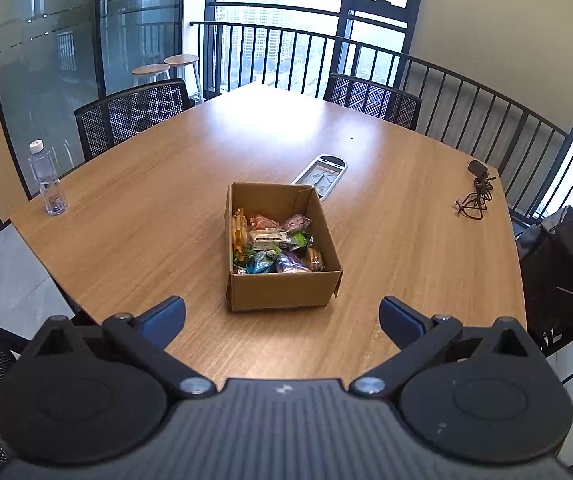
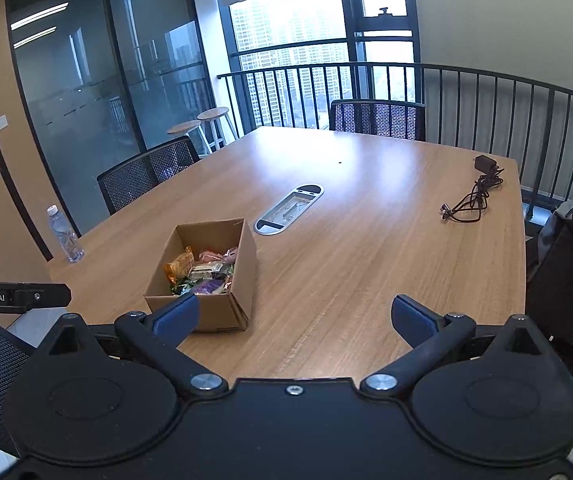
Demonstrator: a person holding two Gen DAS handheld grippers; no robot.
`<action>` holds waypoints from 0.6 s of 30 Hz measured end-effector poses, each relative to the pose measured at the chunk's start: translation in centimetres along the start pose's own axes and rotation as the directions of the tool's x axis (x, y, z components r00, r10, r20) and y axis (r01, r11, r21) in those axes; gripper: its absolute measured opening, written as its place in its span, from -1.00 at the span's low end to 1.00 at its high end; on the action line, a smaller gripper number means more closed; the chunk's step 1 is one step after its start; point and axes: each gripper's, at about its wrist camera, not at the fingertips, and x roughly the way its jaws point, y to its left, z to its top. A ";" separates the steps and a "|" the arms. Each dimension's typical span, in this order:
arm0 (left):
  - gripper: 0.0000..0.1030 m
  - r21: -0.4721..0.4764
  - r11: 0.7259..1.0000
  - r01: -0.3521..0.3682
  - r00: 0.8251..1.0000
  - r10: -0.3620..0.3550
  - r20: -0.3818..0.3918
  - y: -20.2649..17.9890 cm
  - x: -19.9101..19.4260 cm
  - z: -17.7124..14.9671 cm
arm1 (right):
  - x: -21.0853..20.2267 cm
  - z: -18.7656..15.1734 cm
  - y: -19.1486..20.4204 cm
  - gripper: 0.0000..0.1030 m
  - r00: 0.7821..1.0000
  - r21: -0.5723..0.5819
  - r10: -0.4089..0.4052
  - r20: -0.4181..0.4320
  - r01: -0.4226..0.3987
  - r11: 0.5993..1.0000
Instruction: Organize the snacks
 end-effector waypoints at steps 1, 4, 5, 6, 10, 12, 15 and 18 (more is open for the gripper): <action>1.00 0.000 1.000 0.002 1.000 -0.002 0.002 -0.1 0.0 0.0 | 0.0 0.0 -0.1 1.00 1.000 0.000 0.001 0.000 -0.001 1.000; 1.00 0.004 1.000 0.004 1.000 -0.004 0.008 -0.5 -0.1 0.1 | -0.2 0.0 -0.2 1.00 1.000 -0.004 0.001 0.005 -0.001 1.000; 1.00 0.004 1.000 0.004 1.000 -0.004 0.010 -0.5 -0.1 0.2 | -0.2 0.1 -0.3 1.00 1.000 -0.004 0.002 0.007 -0.002 1.000; 1.00 0.004 1.000 0.006 1.000 -0.006 0.011 -0.6 -0.2 0.2 | -0.2 0.1 -0.4 1.00 1.000 -0.004 0.002 0.008 -0.002 1.000; 1.00 0.006 1.000 0.006 1.000 -0.006 0.011 -0.9 -0.2 0.1 | -0.3 0.0 -0.5 1.00 1.000 -0.013 -0.001 0.007 0.002 1.000; 1.00 0.003 1.000 0.007 1.000 -0.007 0.012 -0.9 -0.3 0.1 | -0.3 0.0 -0.5 1.00 1.000 -0.014 0.000 0.007 0.000 1.000; 1.00 0.003 1.000 0.002 1.000 -0.002 0.015 -0.9 -0.3 0.1 | 0.0 0.1 -0.4 1.00 1.000 -0.016 0.005 0.005 -0.005 1.000; 1.00 -0.001 1.000 -0.001 1.000 0.001 0.012 -0.9 -0.3 0.1 | 0.1 0.2 -0.2 1.00 1.000 -0.024 0.012 0.005 -0.012 1.000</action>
